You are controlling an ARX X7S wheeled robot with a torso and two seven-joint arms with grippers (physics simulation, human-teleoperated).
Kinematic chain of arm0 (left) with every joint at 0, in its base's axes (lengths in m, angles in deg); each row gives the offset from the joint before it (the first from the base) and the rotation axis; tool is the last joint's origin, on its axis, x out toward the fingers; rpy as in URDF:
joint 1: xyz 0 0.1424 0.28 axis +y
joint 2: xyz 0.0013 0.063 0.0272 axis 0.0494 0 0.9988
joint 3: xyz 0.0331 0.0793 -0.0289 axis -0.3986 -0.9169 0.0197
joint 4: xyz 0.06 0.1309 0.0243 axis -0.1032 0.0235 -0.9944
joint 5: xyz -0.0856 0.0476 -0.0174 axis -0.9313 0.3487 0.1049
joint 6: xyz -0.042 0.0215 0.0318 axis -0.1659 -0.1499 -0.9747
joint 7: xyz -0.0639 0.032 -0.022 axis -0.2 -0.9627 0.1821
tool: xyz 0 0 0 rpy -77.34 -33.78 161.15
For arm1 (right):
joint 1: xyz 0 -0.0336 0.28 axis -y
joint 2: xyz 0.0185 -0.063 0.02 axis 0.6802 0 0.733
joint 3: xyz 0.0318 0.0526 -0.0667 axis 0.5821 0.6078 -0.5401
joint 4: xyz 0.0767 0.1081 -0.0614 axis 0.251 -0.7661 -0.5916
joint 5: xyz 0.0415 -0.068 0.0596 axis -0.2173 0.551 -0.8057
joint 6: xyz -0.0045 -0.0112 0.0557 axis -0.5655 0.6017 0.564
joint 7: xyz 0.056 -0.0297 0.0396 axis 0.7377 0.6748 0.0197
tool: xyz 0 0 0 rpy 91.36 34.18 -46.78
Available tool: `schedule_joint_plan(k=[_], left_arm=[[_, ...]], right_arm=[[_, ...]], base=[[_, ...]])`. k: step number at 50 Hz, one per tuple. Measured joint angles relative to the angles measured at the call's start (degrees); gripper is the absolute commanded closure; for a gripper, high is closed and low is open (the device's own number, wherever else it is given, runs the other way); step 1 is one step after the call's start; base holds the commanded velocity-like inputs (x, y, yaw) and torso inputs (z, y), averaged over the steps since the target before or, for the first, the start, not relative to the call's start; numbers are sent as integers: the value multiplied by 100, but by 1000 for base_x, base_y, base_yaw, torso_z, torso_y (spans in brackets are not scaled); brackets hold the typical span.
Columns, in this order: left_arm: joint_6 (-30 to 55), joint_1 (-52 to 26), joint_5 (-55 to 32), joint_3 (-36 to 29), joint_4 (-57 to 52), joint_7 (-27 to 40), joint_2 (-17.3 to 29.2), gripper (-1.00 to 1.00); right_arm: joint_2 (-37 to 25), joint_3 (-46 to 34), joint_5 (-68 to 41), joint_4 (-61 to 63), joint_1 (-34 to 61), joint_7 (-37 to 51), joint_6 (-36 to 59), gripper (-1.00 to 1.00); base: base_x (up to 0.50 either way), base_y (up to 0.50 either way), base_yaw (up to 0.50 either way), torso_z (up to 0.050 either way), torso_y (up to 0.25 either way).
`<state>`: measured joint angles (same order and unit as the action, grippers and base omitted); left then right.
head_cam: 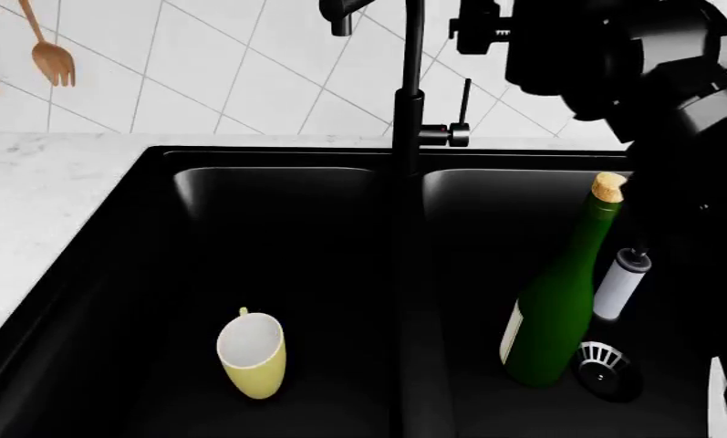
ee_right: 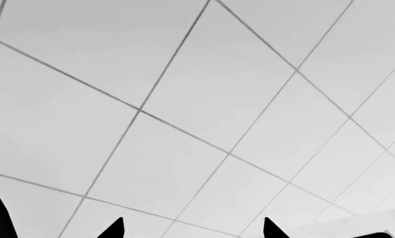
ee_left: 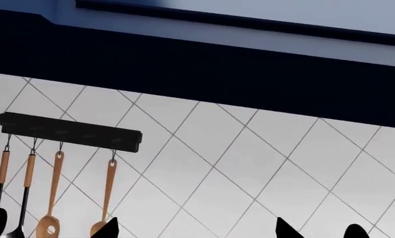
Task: Pick the cup and bottle and place them in the sink. Then turn on the water.
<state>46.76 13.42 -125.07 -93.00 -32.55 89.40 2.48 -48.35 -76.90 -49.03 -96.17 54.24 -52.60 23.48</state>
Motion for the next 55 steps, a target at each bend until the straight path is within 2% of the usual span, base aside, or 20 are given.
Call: schedule_joint_plan(k=[31, 55], left_arm=[[-40, 127, 23, 85, -22, -23, 17, -100], [-57, 230, 56, 140, -41, -43, 20, -100]], right_arm=[[311, -82, 155, -615, -39, -364, -182, -100], [730, -164, 373, -1554, -26, -916, -464, -100]], base=[[0, 0, 0, 0, 0], [0, 0, 0, 0, 0]])
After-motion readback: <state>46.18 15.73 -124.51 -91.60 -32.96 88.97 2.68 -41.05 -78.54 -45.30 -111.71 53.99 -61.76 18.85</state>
